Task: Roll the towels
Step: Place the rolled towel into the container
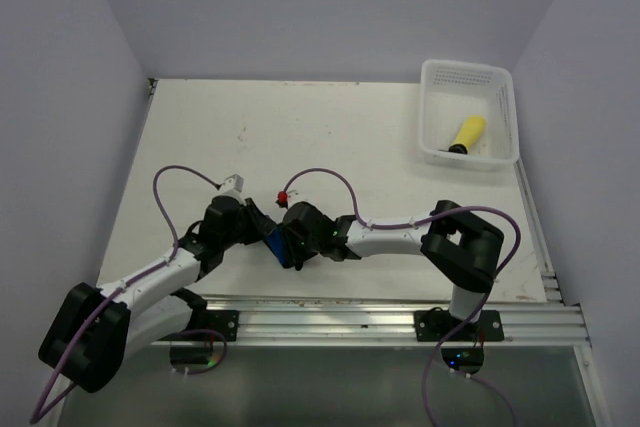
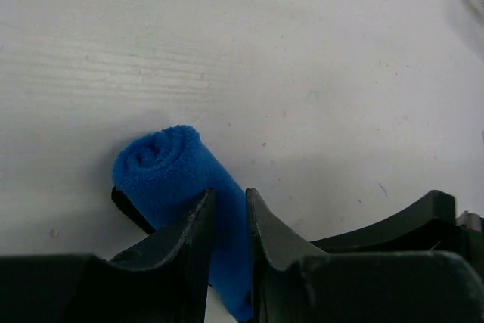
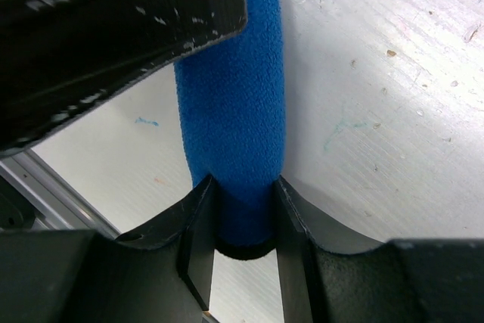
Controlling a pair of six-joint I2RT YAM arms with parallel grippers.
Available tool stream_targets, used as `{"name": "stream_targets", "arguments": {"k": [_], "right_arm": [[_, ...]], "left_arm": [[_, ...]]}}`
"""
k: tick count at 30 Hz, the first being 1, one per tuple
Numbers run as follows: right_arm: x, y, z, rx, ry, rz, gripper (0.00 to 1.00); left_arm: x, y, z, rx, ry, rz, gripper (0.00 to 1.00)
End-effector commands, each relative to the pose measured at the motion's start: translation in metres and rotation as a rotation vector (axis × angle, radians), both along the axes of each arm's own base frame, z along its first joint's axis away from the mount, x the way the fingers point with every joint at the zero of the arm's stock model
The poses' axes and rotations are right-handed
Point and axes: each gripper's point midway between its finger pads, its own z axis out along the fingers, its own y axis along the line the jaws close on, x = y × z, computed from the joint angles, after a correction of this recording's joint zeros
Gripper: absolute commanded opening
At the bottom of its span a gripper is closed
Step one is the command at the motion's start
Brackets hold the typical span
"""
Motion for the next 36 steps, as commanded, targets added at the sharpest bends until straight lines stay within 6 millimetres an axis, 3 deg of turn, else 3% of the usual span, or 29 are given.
{"name": "stream_targets", "arguments": {"k": [1, 6, 15, 26, 36], "right_arm": [[-0.013, -0.032, -0.038, -0.152, 0.058, -0.003, 0.36], [-0.014, -0.031, -0.036, -0.146, 0.060, -0.003, 0.39], [-0.004, -0.026, -0.006, -0.122, 0.005, -0.005, 0.56], [0.010, 0.005, 0.017, -0.017, -0.004, -0.021, 0.58], [0.016, 0.020, 0.031, 0.080, -0.020, -0.016, 0.68]], "left_arm": [[0.000, 0.007, -0.014, 0.020, -0.017, 0.022, 0.27], [-0.005, 0.014, -0.027, 0.047, 0.002, 0.036, 0.27], [-0.013, 0.015, -0.039, 0.035, 0.024, 0.037, 0.27], [-0.020, 0.018, -0.042, 0.033, 0.032, 0.036, 0.27], [-0.027, 0.022, -0.048, 0.039, 0.047, 0.042, 0.27]]}}
